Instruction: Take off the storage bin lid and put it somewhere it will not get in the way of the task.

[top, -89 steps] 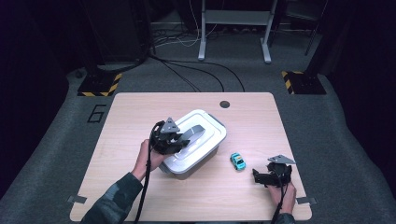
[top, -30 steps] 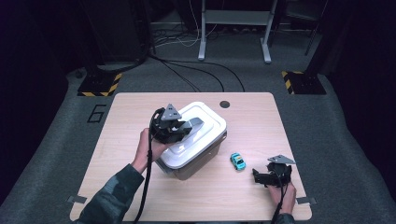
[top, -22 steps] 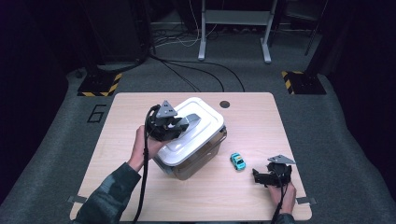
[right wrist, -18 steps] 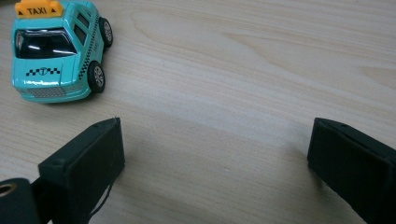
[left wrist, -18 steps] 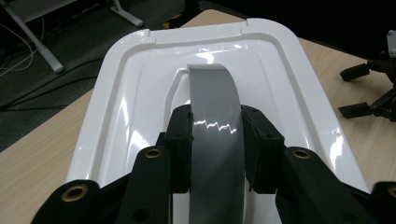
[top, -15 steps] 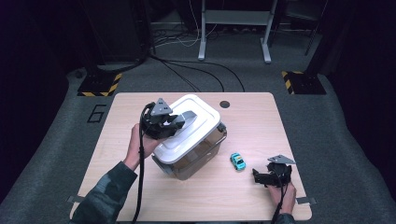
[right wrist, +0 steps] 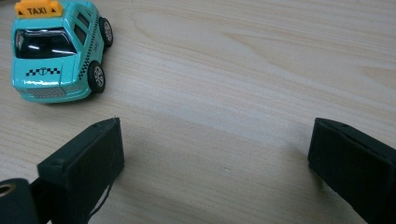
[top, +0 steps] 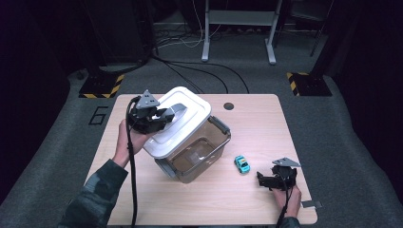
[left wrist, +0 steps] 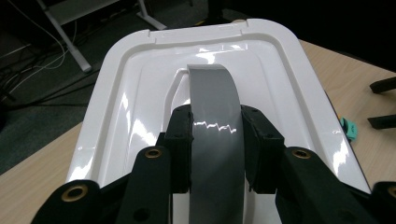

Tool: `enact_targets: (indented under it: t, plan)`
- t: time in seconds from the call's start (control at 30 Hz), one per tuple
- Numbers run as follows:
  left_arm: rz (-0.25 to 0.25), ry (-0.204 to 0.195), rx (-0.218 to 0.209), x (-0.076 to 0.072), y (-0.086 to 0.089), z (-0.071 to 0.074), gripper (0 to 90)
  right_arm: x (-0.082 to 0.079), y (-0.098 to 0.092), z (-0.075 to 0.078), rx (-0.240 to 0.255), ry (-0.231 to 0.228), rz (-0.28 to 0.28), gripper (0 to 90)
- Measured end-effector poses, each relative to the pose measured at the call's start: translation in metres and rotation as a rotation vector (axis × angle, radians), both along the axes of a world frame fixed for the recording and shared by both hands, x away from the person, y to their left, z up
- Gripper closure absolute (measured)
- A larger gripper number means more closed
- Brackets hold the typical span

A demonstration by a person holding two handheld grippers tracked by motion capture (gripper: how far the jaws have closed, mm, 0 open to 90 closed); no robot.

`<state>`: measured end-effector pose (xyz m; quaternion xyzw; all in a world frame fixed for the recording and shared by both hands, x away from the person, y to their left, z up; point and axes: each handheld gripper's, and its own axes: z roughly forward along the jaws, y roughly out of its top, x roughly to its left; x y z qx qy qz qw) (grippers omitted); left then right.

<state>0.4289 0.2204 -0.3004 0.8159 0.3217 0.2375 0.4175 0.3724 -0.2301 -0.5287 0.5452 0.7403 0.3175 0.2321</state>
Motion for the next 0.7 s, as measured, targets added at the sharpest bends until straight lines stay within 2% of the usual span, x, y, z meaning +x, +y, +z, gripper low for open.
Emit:
enact_targets:
  t: [0.23,0.47,0.7]
  plan:
    - [0.038,-0.011,0.005,0.004,0.019,0.004,66.4,0.0,0.0,0.0,0.0,0.0,0.0,3.1]
    - [0.094,-0.027,-0.012,0.005,0.043,0.009,66.4,0.0,0.0,0.0,-0.001,0.0,-0.001,3.1]
    - [0.149,-0.021,-0.018,0.008,0.066,0.007,66.4,0.0,0.0,0.0,0.0,0.0,-0.002,3.0]
